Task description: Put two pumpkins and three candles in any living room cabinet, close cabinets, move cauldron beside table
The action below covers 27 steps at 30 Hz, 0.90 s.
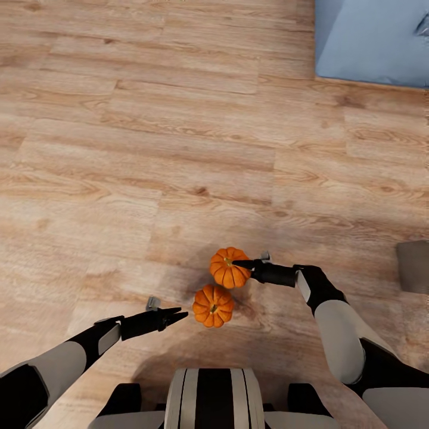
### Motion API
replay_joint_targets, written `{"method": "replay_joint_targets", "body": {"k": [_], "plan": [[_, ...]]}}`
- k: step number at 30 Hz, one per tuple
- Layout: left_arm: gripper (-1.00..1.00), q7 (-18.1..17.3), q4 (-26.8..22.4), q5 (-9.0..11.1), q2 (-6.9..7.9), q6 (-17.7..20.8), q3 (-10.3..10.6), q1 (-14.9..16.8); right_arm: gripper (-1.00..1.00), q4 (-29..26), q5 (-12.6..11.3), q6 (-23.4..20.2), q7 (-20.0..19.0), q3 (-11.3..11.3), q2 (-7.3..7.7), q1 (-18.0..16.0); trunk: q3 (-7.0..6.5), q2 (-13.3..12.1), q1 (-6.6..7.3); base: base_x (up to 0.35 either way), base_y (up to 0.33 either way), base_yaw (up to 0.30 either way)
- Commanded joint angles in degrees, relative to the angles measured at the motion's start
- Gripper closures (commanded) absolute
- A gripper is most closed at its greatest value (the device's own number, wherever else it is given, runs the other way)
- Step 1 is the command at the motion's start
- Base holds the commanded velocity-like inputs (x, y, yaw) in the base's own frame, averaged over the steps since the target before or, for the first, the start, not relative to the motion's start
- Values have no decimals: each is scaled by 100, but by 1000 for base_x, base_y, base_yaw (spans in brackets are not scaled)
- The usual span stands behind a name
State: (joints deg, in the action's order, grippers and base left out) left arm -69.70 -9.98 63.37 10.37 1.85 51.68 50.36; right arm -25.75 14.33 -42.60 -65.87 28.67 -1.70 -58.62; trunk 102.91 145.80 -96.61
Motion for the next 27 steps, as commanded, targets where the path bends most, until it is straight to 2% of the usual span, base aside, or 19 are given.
{"method": "replay_joint_targets", "body": {"k": [1,6,18,22,24,27], "plan": [[-100,0,2,0,3,6,0,0,100,0,-14,-11,35,-1,-2,0,-6,0,0,0,0,-203],[-100,1,3,0,8,15,0,0,100,0,-19,-11,90,-2,-5,0,-30,0,0,0,0,-199],[-100,35,20,7,-23,22,0,0,100,0,-43,-11,76,5,-6,1,-35,0,0,0,0,-18],[-100,88,14,9,-32,25,-15,0,100,0,-48,-11,64,7,2,0,-54,0,0,0,0,-191],[-100,146,6,9,-34,25,-69,0,100,-2,-48,-11,60,7,2,0,-65,0,0,0,0,-225],[-100,221,6,9,-28,25,-275,0,100,-7,-45,-11,63,7,6,0,-74,0,0,0,0,-120]]}}
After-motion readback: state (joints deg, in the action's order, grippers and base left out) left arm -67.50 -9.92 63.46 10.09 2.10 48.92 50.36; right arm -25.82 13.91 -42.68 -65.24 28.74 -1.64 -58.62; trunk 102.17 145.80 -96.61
